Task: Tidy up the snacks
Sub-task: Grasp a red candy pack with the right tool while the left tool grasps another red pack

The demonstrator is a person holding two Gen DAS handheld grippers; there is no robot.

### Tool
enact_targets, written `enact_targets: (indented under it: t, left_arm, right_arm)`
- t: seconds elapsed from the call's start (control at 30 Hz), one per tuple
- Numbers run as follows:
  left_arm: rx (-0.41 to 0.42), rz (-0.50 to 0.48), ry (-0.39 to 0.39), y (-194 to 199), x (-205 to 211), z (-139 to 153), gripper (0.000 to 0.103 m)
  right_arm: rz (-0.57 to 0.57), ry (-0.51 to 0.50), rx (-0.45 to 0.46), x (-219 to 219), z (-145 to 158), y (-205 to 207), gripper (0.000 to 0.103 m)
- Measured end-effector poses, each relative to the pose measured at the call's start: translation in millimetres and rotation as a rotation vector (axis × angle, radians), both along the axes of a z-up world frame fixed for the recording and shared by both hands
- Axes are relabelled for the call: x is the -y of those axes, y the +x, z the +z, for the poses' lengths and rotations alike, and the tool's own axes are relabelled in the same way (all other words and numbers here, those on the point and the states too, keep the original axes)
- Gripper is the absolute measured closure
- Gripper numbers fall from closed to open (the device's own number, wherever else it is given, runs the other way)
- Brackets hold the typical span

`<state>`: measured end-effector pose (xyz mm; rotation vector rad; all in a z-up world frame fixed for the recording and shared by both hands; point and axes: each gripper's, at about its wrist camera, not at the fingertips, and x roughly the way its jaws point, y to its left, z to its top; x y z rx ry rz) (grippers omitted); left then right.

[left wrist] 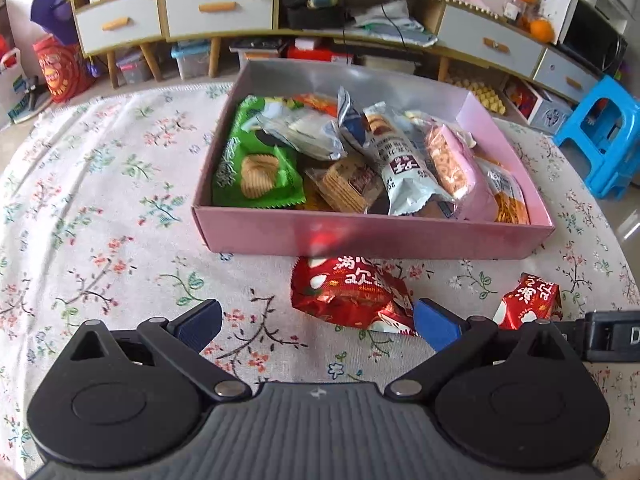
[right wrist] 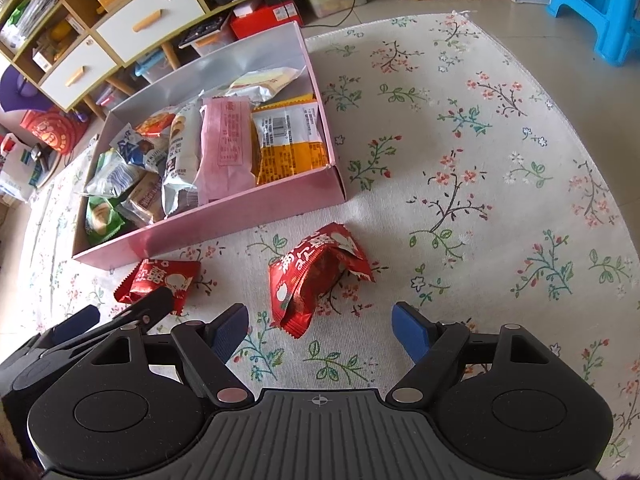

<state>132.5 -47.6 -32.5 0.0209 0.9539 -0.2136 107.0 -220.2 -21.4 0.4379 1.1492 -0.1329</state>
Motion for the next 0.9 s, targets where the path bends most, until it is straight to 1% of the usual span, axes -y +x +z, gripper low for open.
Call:
enact_targets:
  t: [0.1, 0.17, 0.23, 0.27, 0.33, 0.4, 0.47, 0.53, 0.63, 0.77, 0.8, 0.9]
  left_arm:
    - [0.008, 0.004, 0.009, 3.0, -1.0, -1.3, 0.004]
    - [0.007, -0.012, -0.002, 3.5, -2.2, -0.7, 0.012]
    - [-0.005, -0.038, -0.051, 2.7, -4.4, 1.7, 0.041]
    - [-0.012, -0.048, -0.078, 1.9, -4.8, 3.3, 0.048]
    - [-0.01, -0.041, -0.08, -0.3, -3.4, 5.5, 0.052]
    - [-0.003, -0.047, -0.073, -1.4, -2.2, 6.3, 0.054]
    - [-0.009, -0.04, -0.085, -1.5, -3.9, 6.9, 0.056]
    - [-0.014, -0.029, -0.1, -0.5, -5.8, 8.3, 0.058]
    - [-0.012, -0.022, -0.11, -0.2, -8.6, 10.7, 0.059]
    - [-0.01, -0.03, -0.107, -0.6, -6.6, 10.6, 0.06]
    - [-0.011, -0.031, -0.109, -0.4, -6.7, 10.6, 0.06]
    - [-0.015, -0.036, -0.119, -0.5, -7.7, 11.0, 0.061]
  right_arm:
    - [0.001, -0.017, -0.003, -1.3, -2.8, 0.9, 0.022]
    - [-0.003, -0.021, -0.008, -0.9, -4.6, 1.9, 0.022]
    - [-0.01, -0.014, -0.006, 0.4, -5.7, 2.1, 0.022]
    - [-0.012, -0.01, -0.001, 0.8, -5.7, 2.1, 0.022]
    - [-0.016, -0.014, 0.013, 0.3, -4.9, 2.3, 0.022]
    - [-0.034, -0.03, 0.031, 0.5, -4.1, 2.0, 0.022]
    - [-0.047, -0.031, 0.039, 1.7, -4.1, 2.0, 0.022]
    - [-0.065, -0.017, 0.042, 4.3, -4.8, 2.1, 0.022]
    - [-0.074, 0.018, 0.052, 7.2, -5.9, 2.3, 0.023]
    - [-0.055, 0.024, 0.064, 3.2, -9.1, 4.3, 0.024]
    - [-0.05, 0.026, 0.066, 2.0, -10.3, 5.2, 0.027]
    - [-0.043, 0.024, 0.066, 0.1, -13.0, 7.4, 0.041]
